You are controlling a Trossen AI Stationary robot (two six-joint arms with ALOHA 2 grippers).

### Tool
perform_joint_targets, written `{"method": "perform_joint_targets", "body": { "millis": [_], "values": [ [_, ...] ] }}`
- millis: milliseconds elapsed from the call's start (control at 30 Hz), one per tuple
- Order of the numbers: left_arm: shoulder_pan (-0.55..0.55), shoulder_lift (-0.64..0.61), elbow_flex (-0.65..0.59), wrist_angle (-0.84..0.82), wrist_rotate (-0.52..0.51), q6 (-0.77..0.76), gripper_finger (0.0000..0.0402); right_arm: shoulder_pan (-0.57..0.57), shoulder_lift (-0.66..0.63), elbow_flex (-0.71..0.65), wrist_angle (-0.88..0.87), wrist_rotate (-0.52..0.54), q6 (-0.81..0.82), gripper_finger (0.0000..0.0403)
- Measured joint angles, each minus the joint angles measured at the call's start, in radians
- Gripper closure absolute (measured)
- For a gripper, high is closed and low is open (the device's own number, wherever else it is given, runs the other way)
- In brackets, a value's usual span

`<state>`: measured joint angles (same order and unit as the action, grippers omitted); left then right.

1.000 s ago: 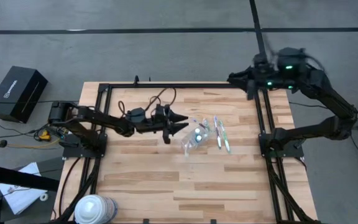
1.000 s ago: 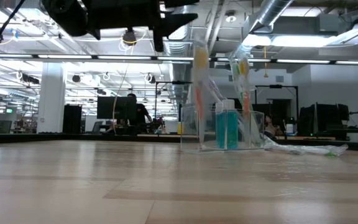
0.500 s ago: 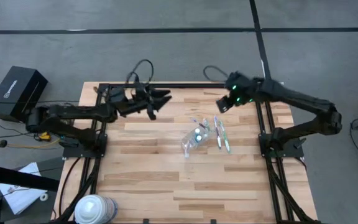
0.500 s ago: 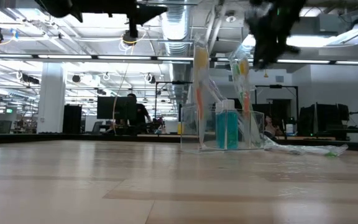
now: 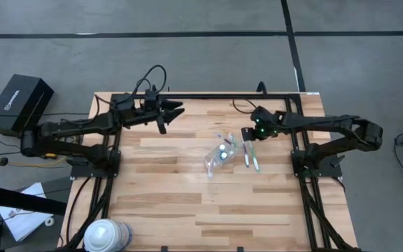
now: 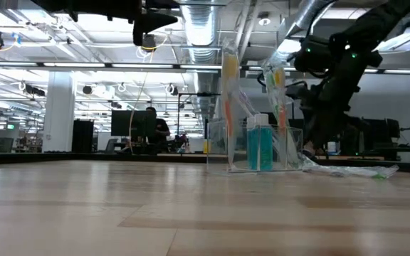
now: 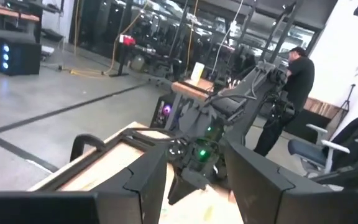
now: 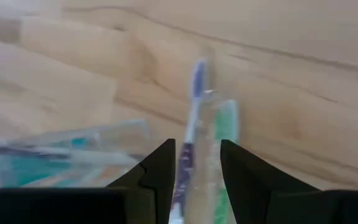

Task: Pick & Place toothbrushing station
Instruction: Put the green toothbrush into the transparent organizer

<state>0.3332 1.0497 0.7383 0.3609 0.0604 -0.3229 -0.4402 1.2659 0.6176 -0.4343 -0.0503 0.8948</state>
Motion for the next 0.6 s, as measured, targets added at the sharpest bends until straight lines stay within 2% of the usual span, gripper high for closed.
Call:
{"method": "perform_joint_targets", "body": {
  "millis": [600],
  "values": [
    [0.055, 0.015, -0.002, -0.033, 0.024, 0.0, 0.0244, -0.077, 0.031, -0.008, -0.01, 0.025, -0.051, 0.0284]
  ]
}}
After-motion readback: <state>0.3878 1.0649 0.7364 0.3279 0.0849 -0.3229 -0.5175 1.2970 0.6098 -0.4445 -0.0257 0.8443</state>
